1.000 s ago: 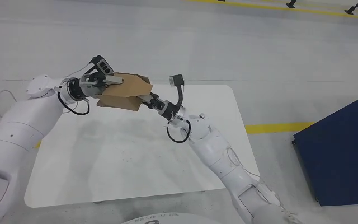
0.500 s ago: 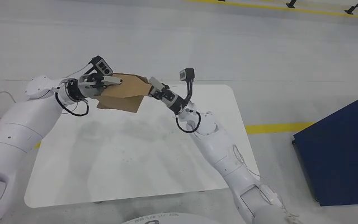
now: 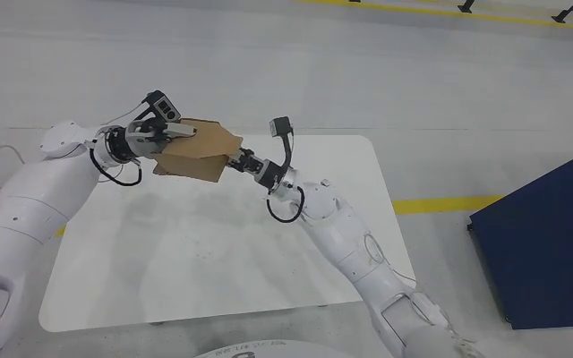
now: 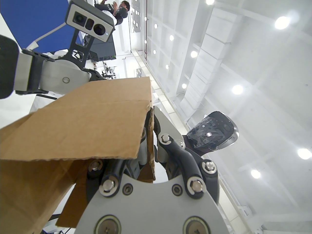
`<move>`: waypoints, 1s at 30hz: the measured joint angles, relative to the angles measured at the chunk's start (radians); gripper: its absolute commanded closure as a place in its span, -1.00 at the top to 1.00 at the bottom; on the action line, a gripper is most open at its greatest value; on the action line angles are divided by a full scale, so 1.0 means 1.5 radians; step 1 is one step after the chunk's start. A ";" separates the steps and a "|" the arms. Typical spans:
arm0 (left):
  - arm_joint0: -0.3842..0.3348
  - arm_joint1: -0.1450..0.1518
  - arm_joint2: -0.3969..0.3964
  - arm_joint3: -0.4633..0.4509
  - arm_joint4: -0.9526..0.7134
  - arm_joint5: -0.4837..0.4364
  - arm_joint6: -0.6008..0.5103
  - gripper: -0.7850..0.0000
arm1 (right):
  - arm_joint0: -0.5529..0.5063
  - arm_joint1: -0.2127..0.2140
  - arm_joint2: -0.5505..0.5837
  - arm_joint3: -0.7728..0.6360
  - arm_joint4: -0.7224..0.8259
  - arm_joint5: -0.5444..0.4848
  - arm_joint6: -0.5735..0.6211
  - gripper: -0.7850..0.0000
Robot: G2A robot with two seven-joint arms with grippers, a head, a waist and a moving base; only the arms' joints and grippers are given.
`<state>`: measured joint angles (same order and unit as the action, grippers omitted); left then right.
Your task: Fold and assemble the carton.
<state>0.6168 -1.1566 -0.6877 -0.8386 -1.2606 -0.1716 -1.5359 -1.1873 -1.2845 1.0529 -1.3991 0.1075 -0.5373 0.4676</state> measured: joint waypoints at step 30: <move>-0.044 -0.013 0.000 0.106 0.132 -0.076 0.000 -1.00 | -0.033 0.011 0.042 -0.029 -0.015 -0.020 0.029 1.00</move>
<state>0.5508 -1.1768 -0.6872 -0.6801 -1.0633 -0.2852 -1.5354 -1.2365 -1.2684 1.1159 -1.4424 0.0852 -0.5667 0.5109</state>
